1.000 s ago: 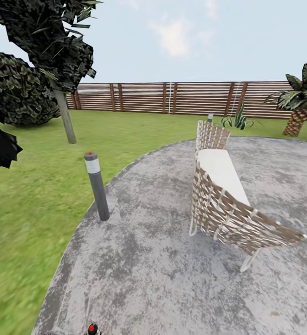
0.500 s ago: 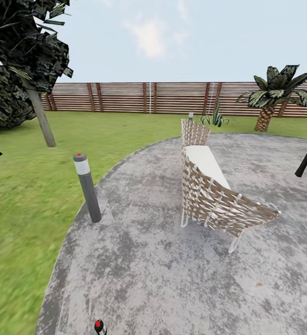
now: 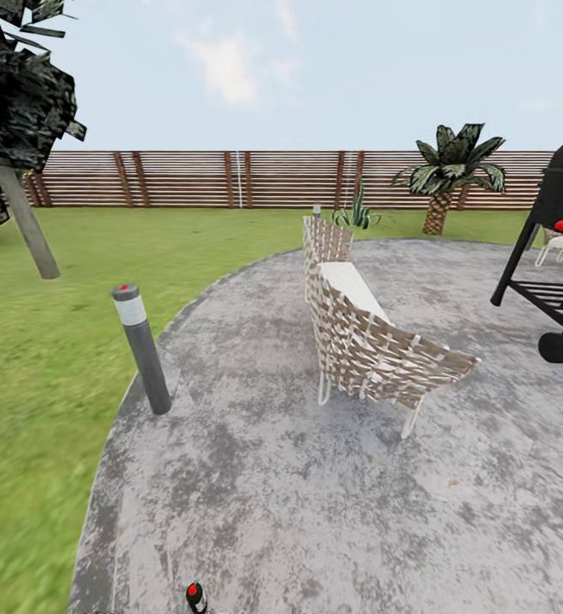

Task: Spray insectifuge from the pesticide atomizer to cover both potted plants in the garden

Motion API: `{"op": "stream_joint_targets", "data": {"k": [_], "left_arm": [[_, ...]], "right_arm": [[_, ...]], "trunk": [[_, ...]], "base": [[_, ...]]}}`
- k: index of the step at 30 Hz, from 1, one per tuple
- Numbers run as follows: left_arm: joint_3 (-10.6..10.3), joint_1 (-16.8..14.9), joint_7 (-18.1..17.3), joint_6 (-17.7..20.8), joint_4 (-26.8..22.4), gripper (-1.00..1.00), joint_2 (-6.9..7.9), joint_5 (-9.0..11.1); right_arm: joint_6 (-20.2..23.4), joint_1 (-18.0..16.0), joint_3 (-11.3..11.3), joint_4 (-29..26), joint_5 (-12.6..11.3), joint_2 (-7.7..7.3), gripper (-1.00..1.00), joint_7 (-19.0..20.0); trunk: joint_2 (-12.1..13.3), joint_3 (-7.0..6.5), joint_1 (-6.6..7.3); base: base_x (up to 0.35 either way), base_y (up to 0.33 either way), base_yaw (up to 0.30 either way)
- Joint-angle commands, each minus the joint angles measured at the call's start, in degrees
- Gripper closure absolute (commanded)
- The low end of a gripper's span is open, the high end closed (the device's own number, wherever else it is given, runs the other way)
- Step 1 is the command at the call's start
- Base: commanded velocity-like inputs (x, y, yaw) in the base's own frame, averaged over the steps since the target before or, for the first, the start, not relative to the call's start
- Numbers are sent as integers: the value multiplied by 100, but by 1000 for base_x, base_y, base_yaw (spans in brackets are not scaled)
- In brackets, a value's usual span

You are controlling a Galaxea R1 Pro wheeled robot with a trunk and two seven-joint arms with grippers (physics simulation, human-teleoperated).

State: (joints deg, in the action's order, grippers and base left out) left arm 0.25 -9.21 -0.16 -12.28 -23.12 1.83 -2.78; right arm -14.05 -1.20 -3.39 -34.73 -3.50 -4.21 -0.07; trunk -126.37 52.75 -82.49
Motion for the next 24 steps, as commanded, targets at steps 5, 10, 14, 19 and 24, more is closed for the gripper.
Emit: {"op": "stream_joint_targets", "data": {"k": [5,10,14,19,24], "left_arm": [[-1,-53,-2,-10,-52,-100,-7,-37],[0,-762,18,109,8,-100,-28,-12],[2,-1541,59,346,134,-100,-36,3],[-9,-1941,63,680,156,-100,-70,-11],[-23,-1933,55,653,164,-100,-41,-24]], "right_arm": [[-19,-3,-12,-16,-37,0,-100,-13],[15,-3,-13,-773,-37,-21,-100,-14],[139,-15,-13,-1758,-37,-34,-100,-11],[736,-141,-13,-2437,-37,-35,-100,-4],[886,-170,29,-2514,-5,-21,-100,28]], "trunk": [[-2,5,4],[-2,5,4],[-2,5,4],[-2,5,4],[-2,5,4]], "base": [[-74,43,-188],[-3,2,-14],[0,0,-1],[0,0,0],[0,0,0]]}}
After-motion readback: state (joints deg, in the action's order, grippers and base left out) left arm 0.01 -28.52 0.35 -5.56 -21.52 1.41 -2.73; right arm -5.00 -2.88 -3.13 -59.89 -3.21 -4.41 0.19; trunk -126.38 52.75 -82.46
